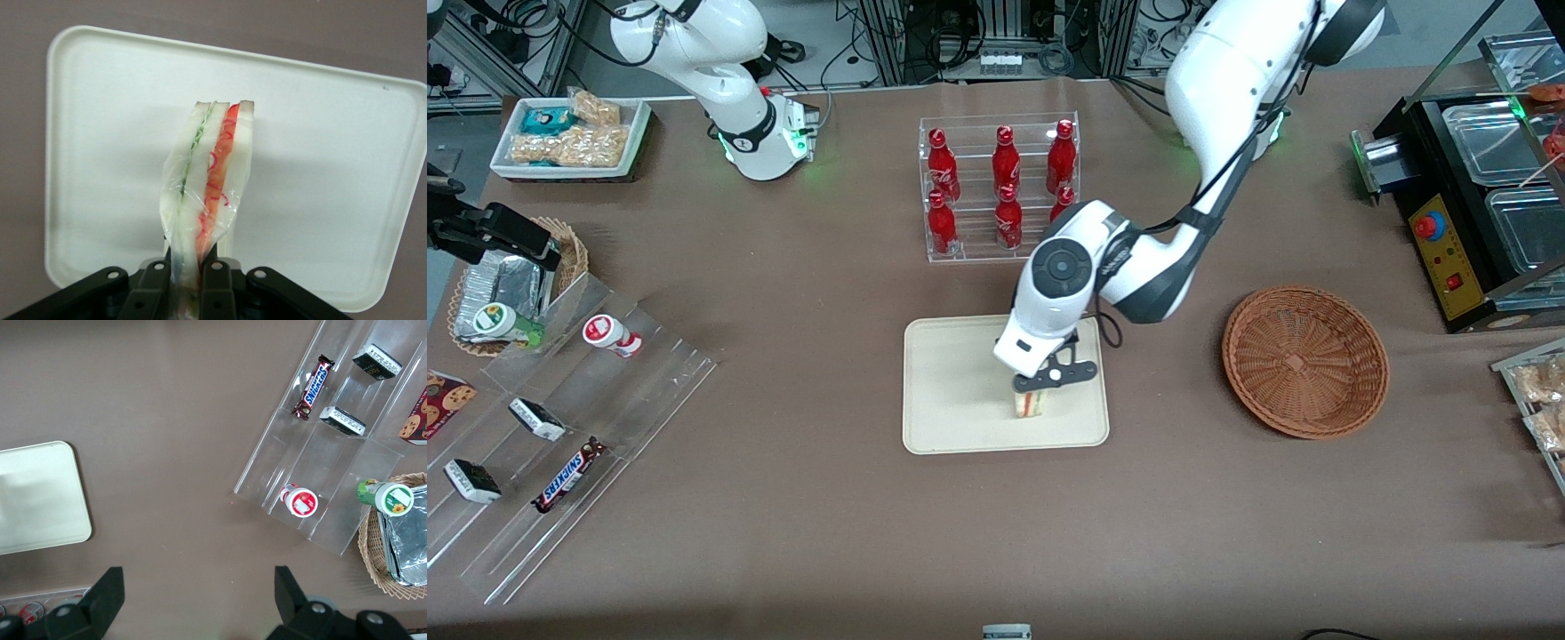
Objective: Place sandwich from basket to tray
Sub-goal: 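Lift the sandwich and carry it with the left gripper onto the cream tray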
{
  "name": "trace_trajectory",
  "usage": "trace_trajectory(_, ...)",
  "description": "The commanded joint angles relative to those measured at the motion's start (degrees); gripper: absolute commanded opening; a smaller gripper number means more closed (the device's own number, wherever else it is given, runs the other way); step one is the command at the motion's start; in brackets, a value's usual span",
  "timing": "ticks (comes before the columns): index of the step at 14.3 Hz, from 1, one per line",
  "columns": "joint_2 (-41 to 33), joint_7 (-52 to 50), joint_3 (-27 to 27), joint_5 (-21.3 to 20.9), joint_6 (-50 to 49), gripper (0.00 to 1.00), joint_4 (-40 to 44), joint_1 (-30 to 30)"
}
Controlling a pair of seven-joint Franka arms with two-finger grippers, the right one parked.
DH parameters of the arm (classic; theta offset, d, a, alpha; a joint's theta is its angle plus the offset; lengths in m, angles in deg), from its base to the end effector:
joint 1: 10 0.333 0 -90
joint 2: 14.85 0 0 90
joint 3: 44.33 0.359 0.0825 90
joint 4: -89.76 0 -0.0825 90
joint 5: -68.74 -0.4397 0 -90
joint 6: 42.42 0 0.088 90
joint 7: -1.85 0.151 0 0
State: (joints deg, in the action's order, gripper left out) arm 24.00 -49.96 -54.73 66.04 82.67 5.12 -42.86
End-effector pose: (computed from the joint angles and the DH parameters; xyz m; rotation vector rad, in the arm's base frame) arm 0.5955 -0.5262 0.2452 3.0525 0.2515 -0.0430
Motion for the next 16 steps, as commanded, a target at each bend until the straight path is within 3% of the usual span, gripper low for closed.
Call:
trace_trajectory(1, 3.15, -2.41, 0.82, -2.48, 1.46, 0.06, 2.55, -2.64)
trace_trajectory(4, 4.39, -2.86, 0.73, -2.84, 2.88, 0.07, 2.55, -3.26)
trace_trajectory(5, 4.47, -2.86, 0.73, -2.75, 2.88, 0.1, 2.55, -3.34)
trace_trajectory(6, 4.74, -2.95, 0.73, -2.75, 2.88, 0.22, 2.55, -3.34)
trace_trajectory(8, 4.57, -4.25, 0.73, -2.75, 2.88, 1.0, 2.47, -3.34)
trace_trajectory(13, -1.22, -5.67, 0.82, -2.75, 0.17, 1.0, 2.47, -2.91)
trace_trajectory(16, -5.71, -4.89, 1.17, -2.83, -6.93, 1.0, 2.46, -2.47)
